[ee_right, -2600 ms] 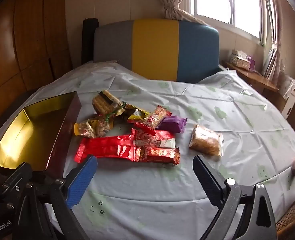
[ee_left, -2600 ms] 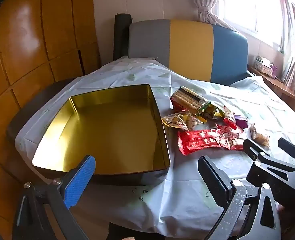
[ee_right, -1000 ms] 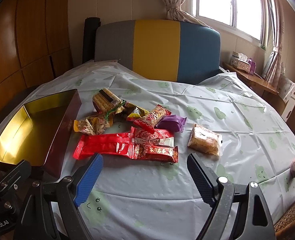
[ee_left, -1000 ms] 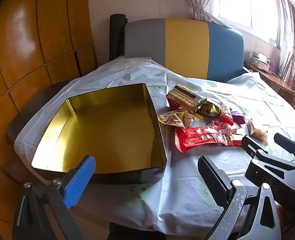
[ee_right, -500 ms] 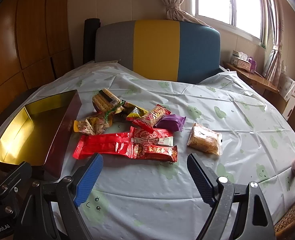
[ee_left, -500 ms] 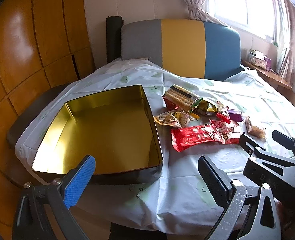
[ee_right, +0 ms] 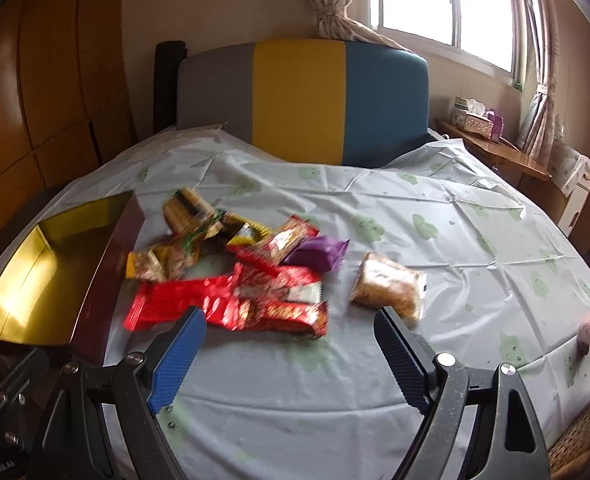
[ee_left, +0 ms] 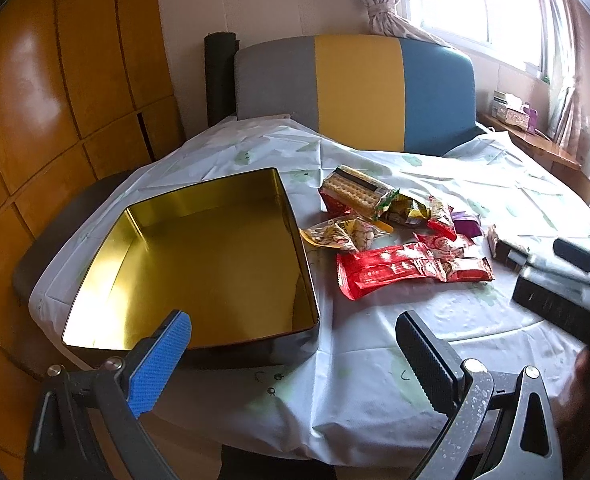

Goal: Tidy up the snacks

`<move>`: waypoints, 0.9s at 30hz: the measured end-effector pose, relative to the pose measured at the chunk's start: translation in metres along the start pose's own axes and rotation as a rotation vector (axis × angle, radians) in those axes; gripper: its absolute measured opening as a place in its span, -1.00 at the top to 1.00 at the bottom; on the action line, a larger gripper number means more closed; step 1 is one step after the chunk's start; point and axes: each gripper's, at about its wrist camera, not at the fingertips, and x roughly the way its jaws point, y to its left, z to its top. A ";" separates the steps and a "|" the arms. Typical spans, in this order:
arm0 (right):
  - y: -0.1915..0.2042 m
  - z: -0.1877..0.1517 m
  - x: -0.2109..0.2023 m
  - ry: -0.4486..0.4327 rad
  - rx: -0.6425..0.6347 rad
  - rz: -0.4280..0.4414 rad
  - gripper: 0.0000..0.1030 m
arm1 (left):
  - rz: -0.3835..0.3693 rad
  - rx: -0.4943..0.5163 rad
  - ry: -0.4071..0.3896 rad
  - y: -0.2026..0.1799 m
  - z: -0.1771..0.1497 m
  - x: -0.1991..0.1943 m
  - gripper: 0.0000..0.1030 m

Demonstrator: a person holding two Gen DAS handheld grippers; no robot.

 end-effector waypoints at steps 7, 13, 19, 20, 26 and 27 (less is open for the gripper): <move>-0.033 0.023 0.001 -0.007 0.027 -0.021 -0.70 | -0.010 0.012 0.005 -0.003 0.000 0.002 -0.99; -0.069 0.050 0.006 0.002 0.056 -0.021 -0.70 | -0.027 0.038 0.010 -0.009 0.001 0.003 -1.00; -0.118 0.080 0.024 0.039 0.082 -0.030 -0.70 | -0.041 0.061 0.016 -0.015 0.001 0.004 -1.00; -0.125 0.084 0.029 0.045 0.072 -0.042 -0.70 | -0.047 0.066 0.021 -0.016 0.001 0.006 -1.00; -0.166 0.078 0.071 0.158 0.112 -0.052 -0.70 | -0.145 0.067 0.070 -0.022 0.004 0.013 -1.00; -0.172 0.077 0.077 0.195 0.154 -0.037 -0.70 | -0.152 0.067 0.085 -0.023 0.005 0.015 -1.00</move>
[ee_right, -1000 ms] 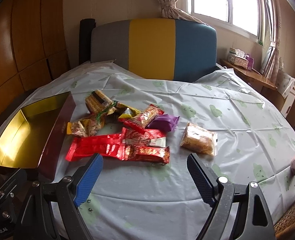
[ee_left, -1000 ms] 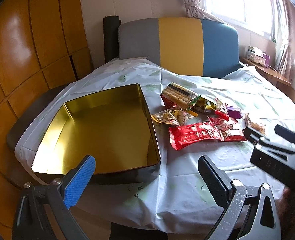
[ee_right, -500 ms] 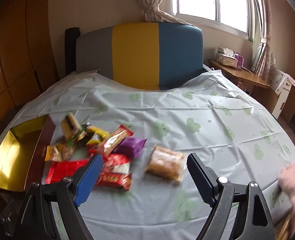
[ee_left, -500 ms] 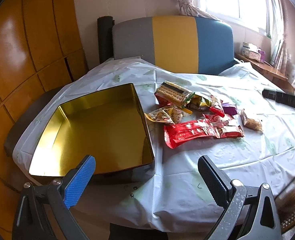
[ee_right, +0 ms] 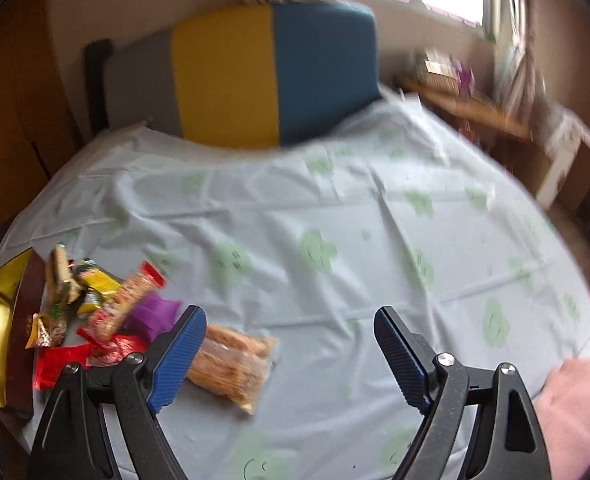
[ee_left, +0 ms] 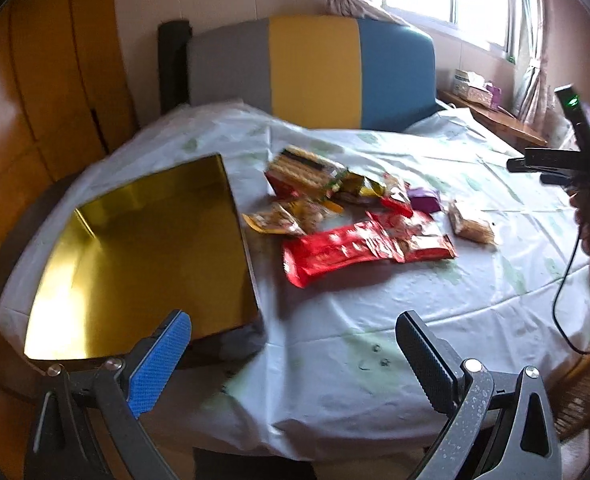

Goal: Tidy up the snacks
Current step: 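Grasp the small red candy bar with the left tool while the right tool grasps the clear pastry bag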

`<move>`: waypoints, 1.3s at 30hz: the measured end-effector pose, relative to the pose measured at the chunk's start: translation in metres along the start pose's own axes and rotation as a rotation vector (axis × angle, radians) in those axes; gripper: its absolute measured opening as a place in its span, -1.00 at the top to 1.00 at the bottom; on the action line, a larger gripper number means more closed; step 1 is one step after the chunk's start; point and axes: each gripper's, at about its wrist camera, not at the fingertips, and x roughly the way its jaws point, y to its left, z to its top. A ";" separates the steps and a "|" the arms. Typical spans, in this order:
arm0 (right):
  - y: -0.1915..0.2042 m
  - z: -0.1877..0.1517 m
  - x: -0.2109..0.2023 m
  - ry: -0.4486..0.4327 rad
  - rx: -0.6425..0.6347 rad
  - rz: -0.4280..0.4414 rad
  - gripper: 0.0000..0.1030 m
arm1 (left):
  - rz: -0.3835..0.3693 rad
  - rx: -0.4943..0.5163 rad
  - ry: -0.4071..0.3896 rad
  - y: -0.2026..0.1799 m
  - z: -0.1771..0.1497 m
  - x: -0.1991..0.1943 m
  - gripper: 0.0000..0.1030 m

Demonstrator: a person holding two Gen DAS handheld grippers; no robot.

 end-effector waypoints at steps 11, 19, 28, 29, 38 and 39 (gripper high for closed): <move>-0.012 0.000 0.008 0.047 0.103 0.080 -0.70 | -0.165 0.211 0.100 -0.024 0.037 0.027 -0.66; -0.014 0.001 0.010 0.063 0.118 0.100 -0.70 | -0.248 0.421 0.184 -0.068 0.059 0.055 -0.16; -0.020 0.001 0.011 0.072 0.142 0.113 -0.70 | -0.304 0.781 0.185 -0.141 0.060 0.095 0.16; -0.020 0.001 0.011 0.074 0.143 0.113 -0.70 | -0.302 0.809 0.197 -0.146 0.060 0.104 0.16; -0.022 0.002 0.015 0.089 0.150 0.121 -0.70 | -0.322 0.830 0.224 -0.159 0.069 0.136 0.39; -0.022 0.002 0.016 0.091 0.147 0.119 -0.70 | -0.341 0.812 0.217 -0.160 0.070 0.135 0.47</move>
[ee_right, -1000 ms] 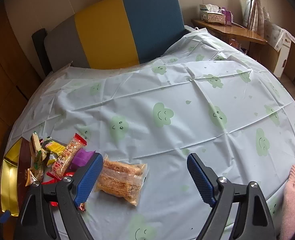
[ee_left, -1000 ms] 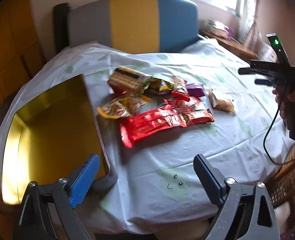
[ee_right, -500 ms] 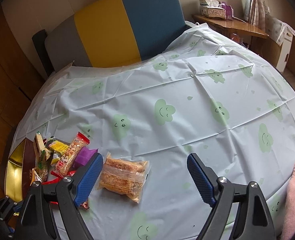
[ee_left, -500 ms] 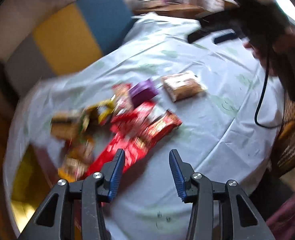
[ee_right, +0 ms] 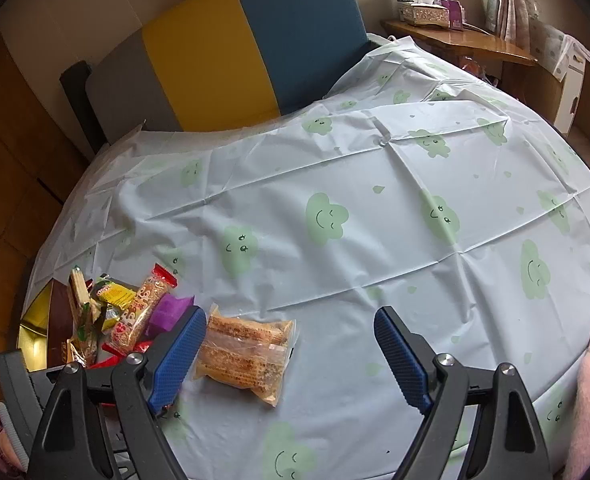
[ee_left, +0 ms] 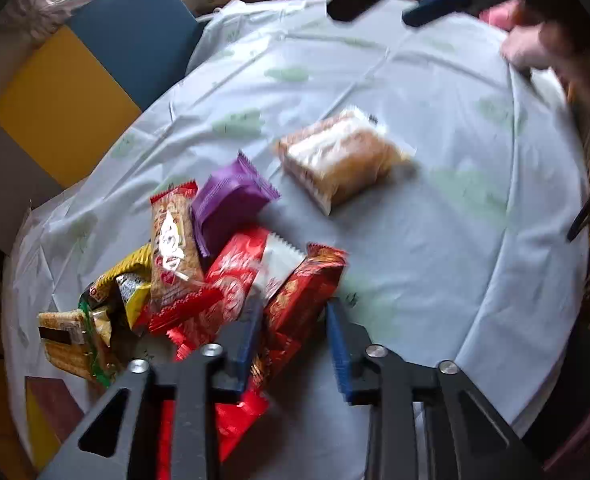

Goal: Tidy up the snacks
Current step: 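Grasp the small red candy bar with the left tool while the right tool grasps the clear pastry bag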

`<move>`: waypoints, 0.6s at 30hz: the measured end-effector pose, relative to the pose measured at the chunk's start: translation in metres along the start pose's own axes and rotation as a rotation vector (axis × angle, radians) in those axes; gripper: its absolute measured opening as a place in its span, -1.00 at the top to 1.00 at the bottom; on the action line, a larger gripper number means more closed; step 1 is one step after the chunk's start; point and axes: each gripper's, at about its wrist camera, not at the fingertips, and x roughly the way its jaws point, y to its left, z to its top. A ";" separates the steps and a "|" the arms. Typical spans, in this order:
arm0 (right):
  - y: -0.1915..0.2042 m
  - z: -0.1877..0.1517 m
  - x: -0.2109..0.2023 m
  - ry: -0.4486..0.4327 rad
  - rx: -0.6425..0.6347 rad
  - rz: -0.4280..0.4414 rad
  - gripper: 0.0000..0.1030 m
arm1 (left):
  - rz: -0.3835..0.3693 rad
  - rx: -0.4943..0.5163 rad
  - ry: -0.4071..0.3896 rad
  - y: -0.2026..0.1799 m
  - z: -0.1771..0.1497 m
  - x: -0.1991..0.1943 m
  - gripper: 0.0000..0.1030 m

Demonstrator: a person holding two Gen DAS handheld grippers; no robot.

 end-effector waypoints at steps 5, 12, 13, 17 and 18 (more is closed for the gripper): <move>0.006 -0.002 0.004 0.009 -0.031 -0.014 -0.67 | -0.041 -0.101 -0.046 -0.008 -0.007 -0.010 0.53; 0.034 -0.015 0.024 0.113 -0.184 0.009 -0.58 | -0.163 -0.327 -0.103 -0.008 -0.040 -0.031 0.67; 0.040 -0.019 0.027 0.126 -0.217 0.009 -0.58 | -0.179 -0.358 -0.110 -0.008 -0.045 -0.034 0.67; 0.065 -0.037 0.041 0.193 -0.382 -0.023 -0.58 | -0.209 -0.420 -0.134 -0.010 -0.062 -0.041 0.67; 0.070 -0.040 0.044 0.207 -0.417 -0.035 -0.58 | -0.213 -0.429 -0.136 -0.010 -0.066 -0.042 0.67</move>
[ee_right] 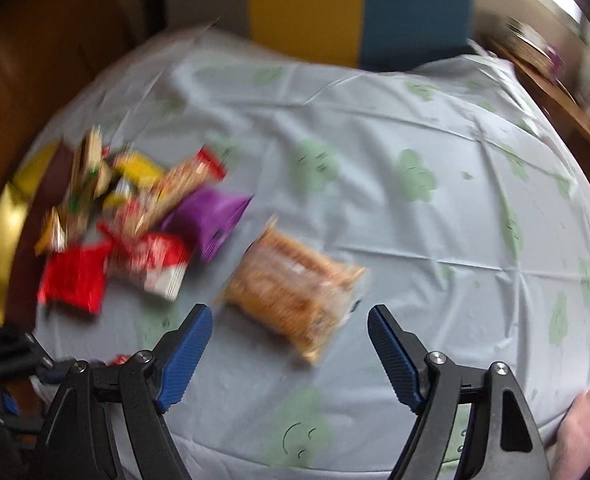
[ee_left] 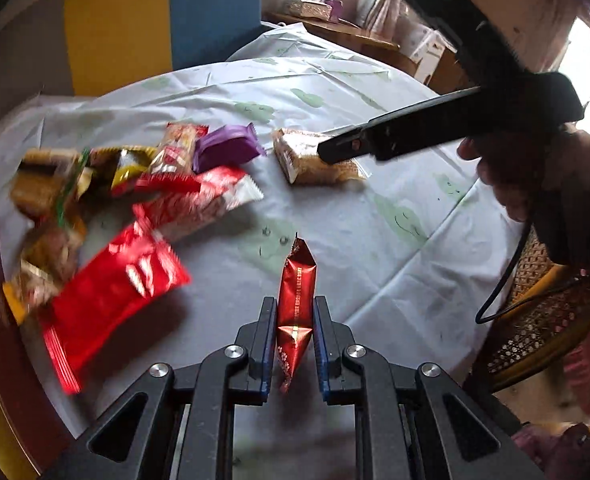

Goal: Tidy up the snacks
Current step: 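Grasp the small red candy bar with the left tool while the right tool grasps the clear pastry bag, then drop the red candy bar into the gold tin with the left tool while the right lifts the pastry bag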

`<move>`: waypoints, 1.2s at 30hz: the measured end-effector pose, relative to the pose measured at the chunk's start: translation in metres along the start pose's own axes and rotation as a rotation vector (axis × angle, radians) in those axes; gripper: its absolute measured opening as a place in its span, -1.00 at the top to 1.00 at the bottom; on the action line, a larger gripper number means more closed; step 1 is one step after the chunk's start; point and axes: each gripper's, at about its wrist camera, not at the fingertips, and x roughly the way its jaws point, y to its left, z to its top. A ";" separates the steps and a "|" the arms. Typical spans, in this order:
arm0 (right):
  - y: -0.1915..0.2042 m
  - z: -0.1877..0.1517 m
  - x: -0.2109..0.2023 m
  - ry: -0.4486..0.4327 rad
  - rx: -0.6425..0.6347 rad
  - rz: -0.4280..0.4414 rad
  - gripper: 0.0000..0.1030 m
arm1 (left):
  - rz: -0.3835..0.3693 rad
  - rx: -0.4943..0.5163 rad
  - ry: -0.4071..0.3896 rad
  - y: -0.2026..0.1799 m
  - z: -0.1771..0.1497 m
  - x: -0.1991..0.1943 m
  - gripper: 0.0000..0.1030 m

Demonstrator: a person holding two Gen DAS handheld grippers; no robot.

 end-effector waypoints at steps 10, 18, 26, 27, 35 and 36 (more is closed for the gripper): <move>0.026 0.018 0.031 0.099 -0.285 -0.135 -0.58 | -0.052 -0.096 -0.097 0.012 -0.018 -0.035 0.67; 0.019 0.033 0.055 0.065 -0.321 -0.072 -0.40 | 0.000 -0.290 -0.279 0.071 -0.020 -0.112 0.66; 0.014 0.029 0.059 0.049 -0.274 -0.024 -0.28 | 0.207 -0.655 -0.318 0.182 -0.019 -0.130 0.66; 0.013 0.029 0.060 0.048 -0.273 -0.023 -0.28 | 0.232 -0.688 -0.307 0.195 -0.017 -0.125 0.66; 0.013 0.022 0.062 0.032 -0.297 -0.037 -0.28 | 0.353 -0.778 -0.229 0.248 -0.007 -0.086 0.66; 0.014 0.021 0.062 0.030 -0.299 -0.038 -0.28 | 0.359 -0.782 -0.224 0.251 -0.005 -0.085 0.64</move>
